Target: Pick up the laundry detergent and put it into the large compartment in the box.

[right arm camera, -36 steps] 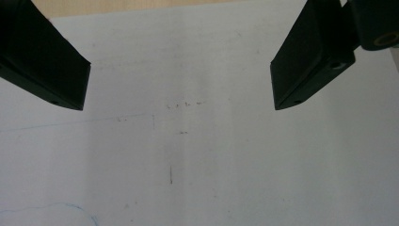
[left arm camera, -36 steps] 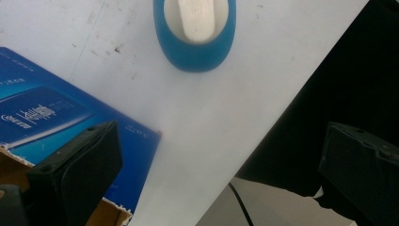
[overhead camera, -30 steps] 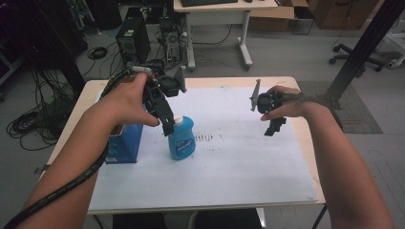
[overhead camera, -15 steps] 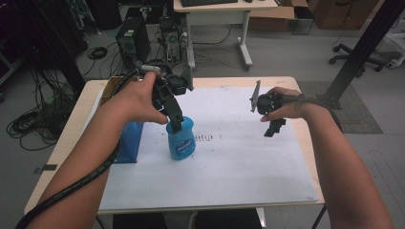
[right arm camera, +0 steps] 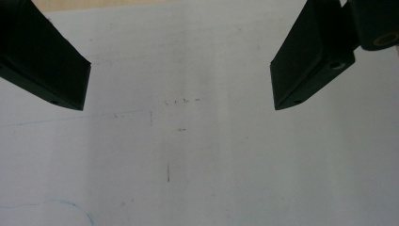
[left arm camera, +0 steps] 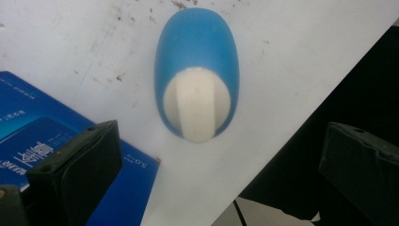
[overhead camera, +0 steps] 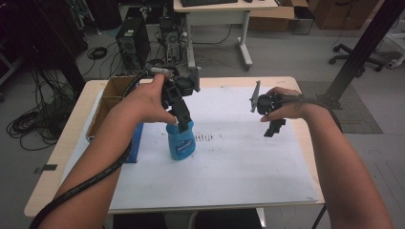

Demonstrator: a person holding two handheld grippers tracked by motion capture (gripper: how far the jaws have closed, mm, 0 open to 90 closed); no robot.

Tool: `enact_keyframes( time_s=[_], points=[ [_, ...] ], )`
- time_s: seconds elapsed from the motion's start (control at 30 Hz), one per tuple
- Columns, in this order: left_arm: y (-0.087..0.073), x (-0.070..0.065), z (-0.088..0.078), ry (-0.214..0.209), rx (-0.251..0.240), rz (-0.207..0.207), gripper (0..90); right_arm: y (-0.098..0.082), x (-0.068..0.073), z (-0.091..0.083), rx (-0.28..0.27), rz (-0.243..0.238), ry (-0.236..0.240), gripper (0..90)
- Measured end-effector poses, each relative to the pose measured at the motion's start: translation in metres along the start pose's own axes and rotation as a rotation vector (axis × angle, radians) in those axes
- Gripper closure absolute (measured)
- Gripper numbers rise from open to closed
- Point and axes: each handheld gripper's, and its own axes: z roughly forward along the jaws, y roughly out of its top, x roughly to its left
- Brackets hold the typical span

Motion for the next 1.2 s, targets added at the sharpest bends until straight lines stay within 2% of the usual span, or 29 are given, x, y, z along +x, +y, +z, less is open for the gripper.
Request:
enact_keyframes(
  time_s=[0.27,0.6,1.2],
  points=[
    [0.005,0.002,0.015,-0.001,0.008,-0.004,0.2,0.002,0.001,0.001,0.003,-0.004,-0.001,5.4],
    [0.010,0.004,0.025,-0.005,0.009,-0.003,0.2,0.004,0.000,0.003,-0.001,-0.009,-0.002,5.4],
    [0.016,0.003,0.043,0.019,0.010,-0.002,0.2,0.004,-0.001,0.008,-0.005,-0.006,0.003,5.4]
  ],
)
